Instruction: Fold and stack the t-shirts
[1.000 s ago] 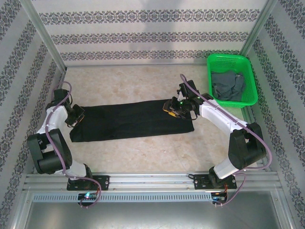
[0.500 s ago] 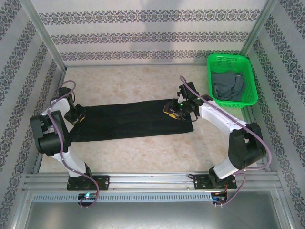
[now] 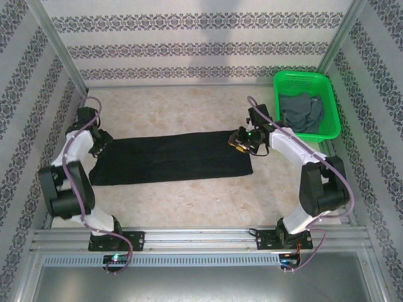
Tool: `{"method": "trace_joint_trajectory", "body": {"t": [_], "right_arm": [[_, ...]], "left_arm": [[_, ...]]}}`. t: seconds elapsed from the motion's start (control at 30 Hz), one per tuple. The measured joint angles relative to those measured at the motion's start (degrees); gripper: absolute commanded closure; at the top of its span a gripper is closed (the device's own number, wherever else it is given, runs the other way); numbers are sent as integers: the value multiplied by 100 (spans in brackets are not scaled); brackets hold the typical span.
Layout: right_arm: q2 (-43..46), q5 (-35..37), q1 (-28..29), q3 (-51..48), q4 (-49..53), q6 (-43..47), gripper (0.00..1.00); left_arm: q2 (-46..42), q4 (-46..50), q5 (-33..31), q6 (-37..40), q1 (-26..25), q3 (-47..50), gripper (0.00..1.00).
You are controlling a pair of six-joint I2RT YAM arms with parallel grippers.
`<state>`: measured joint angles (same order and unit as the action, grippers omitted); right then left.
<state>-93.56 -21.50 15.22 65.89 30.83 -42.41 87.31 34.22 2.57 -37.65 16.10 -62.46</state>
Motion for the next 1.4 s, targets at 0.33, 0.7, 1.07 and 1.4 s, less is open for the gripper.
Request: {"method": "trace_joint_trajectory", "body": {"t": [0.33,0.7,1.07,1.4], "right_arm": [[-1432,485,-2,992,227,79,80],[-2291,1228,118,1589,1388,35,85],[-1235,1469,1235,61,1762,-592,85],[-734,527,2280,-728,953,-2092,85]], "left_arm": [[514,-256,804,-1316,-42,737,85],[2214,-531,1279,-1727,-177,-807,87],[4835,-289,1360,-1690,-1344,-4730,86],[7864,-393,1915,-2149,-2835,-9530,80]]}}
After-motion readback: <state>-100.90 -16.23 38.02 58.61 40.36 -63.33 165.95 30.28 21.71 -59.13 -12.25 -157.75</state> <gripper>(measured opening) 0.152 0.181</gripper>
